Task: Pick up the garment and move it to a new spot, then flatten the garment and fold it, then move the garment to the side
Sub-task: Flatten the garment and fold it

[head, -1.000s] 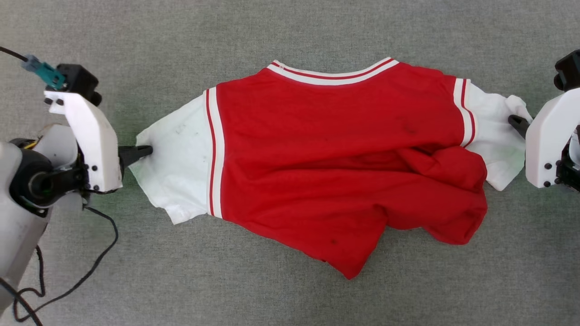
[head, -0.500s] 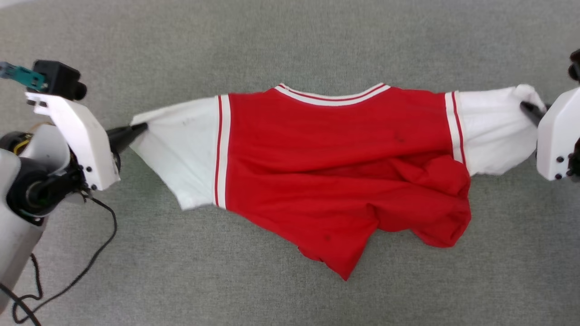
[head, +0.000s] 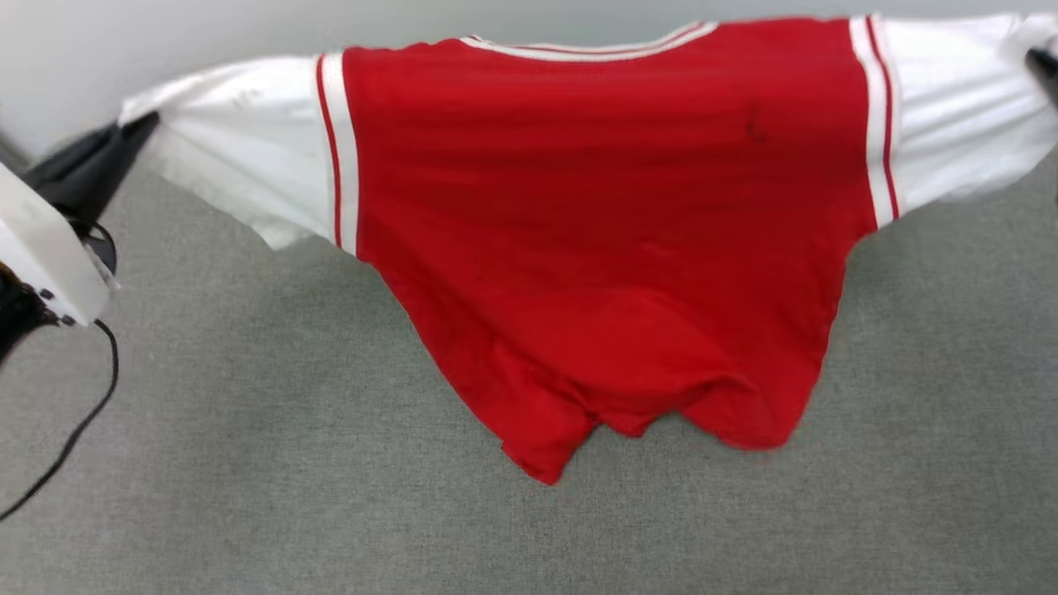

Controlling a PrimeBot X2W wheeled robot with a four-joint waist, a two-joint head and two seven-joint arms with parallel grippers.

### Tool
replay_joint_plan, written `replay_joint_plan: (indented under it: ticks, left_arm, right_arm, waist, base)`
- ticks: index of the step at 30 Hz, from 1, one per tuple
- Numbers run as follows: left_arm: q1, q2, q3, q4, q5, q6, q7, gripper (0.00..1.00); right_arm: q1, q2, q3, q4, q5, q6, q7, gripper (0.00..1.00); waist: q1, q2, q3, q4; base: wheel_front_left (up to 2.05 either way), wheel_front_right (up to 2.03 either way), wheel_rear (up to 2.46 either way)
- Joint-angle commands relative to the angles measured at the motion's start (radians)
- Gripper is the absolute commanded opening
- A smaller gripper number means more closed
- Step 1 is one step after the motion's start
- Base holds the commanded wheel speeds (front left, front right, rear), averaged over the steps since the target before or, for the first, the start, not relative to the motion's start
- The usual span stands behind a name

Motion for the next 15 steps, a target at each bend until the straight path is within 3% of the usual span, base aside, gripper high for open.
replay_joint_plan:
  ticks: [1,15]
  left_arm:
    - [0.014,0.012,0.012,-0.019,0.008,0.014,-0.015,0.00]
    - [0.046,0.098,0.169,-0.331,0.052,0.183,-0.149,0.00]
  right_arm:
    - [-0.010,-0.009,-0.009,-0.014,0.004,-0.001,-0.007,0.00]
    - [-0.054,-0.019,-0.102,-0.177,0.014,-0.001,-0.036,0.00]
  waist:
    - [0.0000,0.0000,-0.028,-0.003]
    - [0.0000,0.0000,-0.109,-0.035]
  base:
    - [0.00,0.00,0.00]
    - [0.00,0.00,0.00]
